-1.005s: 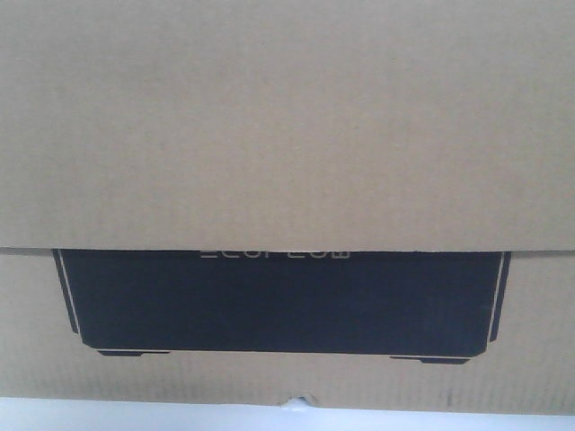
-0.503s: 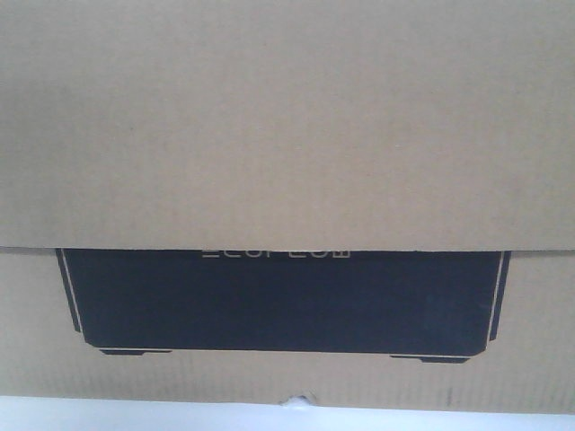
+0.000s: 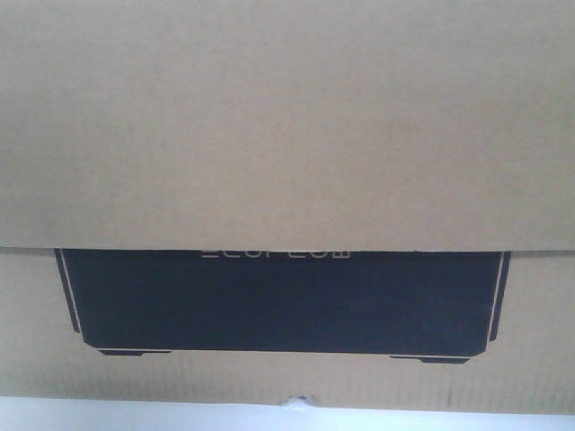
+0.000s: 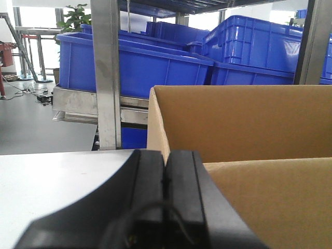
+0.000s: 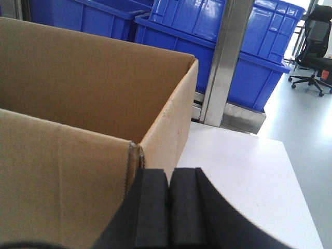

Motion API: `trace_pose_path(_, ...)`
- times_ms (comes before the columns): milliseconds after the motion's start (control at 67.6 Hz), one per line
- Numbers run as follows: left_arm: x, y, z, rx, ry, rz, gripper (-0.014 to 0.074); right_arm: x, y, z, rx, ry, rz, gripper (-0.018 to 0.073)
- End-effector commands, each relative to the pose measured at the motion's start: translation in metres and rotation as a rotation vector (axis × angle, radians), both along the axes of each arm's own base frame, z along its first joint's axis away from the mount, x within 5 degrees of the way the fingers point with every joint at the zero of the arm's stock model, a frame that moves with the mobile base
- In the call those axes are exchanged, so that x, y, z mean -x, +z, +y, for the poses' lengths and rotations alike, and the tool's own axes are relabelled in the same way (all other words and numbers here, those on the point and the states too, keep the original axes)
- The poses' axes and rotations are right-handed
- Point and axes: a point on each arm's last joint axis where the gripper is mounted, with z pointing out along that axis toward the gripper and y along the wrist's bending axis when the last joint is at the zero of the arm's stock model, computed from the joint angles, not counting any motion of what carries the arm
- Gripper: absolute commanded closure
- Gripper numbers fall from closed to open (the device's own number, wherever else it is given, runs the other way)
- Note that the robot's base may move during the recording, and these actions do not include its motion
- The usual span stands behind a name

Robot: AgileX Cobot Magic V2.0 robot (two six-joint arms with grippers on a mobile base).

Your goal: Grab box from left shelf to table start

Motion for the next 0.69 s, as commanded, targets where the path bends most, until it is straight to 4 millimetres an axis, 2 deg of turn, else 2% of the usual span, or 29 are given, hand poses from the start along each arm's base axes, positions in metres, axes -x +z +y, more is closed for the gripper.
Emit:
trace_pose_path(0,0.003,0.017,0.000,0.020,-0.016,-0.108,0.0689,0.001,0.017,0.000,0.001,0.006,-0.113,0.0491)
trace_pose_path(310,0.003,0.017,0.000,0.020,-0.016,-0.108,0.0689,0.001,0.017,0.000,0.001,0.006,-0.113,0.0491)
trace_pose_path(399,0.000,0.008,-0.002,0.028,-0.021,-0.079,0.0689,0.001,0.017,0.000,0.001,0.006,-0.113,0.0491)
trace_pose_path(517,-0.005,-0.016,-0.001,0.064,0.025,-0.012,0.0688,0.001,0.016,0.000,0.001,0.006,-0.112,0.0491)
trace_pose_path(680,-0.014,-0.071,0.001,0.092,0.090,0.038,0.0689,0.001,0.016,0.000,0.001,0.006,-0.112,0.0491)
